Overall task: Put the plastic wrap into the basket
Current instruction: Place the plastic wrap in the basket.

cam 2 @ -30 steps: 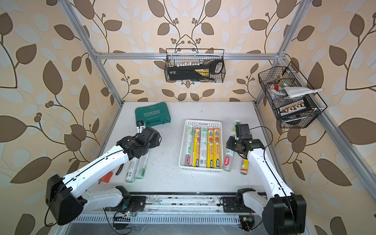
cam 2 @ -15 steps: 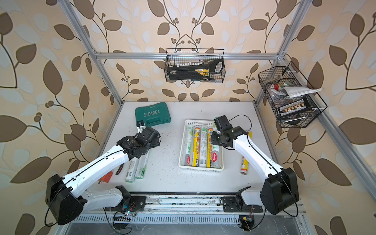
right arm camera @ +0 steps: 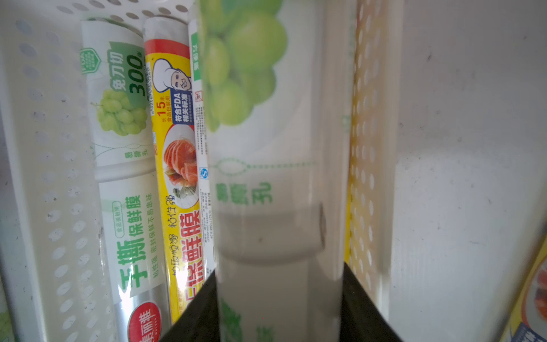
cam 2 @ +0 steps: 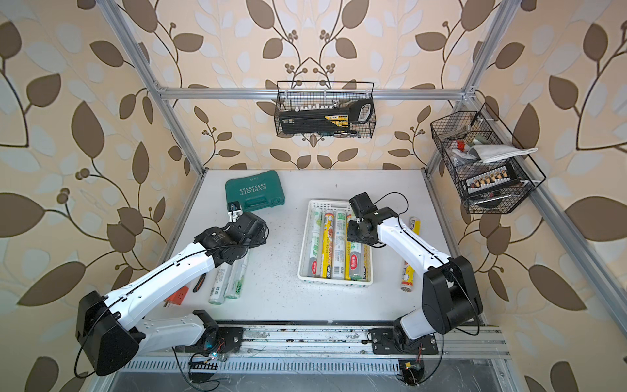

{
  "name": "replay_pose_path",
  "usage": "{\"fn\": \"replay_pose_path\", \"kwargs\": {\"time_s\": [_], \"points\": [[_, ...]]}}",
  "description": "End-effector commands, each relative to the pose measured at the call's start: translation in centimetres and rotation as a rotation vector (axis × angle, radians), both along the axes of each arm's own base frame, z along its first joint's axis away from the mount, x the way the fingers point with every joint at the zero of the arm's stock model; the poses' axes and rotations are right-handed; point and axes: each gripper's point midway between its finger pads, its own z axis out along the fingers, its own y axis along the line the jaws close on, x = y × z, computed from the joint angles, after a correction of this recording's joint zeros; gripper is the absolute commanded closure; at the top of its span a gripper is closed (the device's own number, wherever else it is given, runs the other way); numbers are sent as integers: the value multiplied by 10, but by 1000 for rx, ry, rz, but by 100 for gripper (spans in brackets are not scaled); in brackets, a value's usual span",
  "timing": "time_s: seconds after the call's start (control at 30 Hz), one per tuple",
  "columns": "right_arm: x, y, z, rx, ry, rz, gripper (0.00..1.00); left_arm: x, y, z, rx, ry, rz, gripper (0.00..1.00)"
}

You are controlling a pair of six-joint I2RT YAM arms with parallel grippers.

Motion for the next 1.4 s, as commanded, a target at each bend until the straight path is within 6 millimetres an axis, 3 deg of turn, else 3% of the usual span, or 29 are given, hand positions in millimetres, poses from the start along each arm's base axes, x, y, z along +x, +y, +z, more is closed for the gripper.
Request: {"fn": "replay_pose_path", "kwargs": {"time_s": [0.0,0.37,0.63,0.83,1.0,1.17,1.37], "points": [[12,4,1,12,-41,-2,56,1,4,11,-18,-22,22,1],[7,3,-33,-23,39,12,55,1,4,9,-19,-16,23,1],[5,4,-37,-23,50,16,41,0,7,10,-7,-16,34,1],[6,0,-11,-31,14,16,31,-4,13,15,-14,-41,48,1],[1,1,22,1,-46,31,29,-4,14,15,-8,-39,46,1],[-11,0,55,36,-116,59,29,-6,13,13,1,-10,36,1],[-29,4,80,124,-249,110,27,-9,18,8,-19,7,38,1]]}}
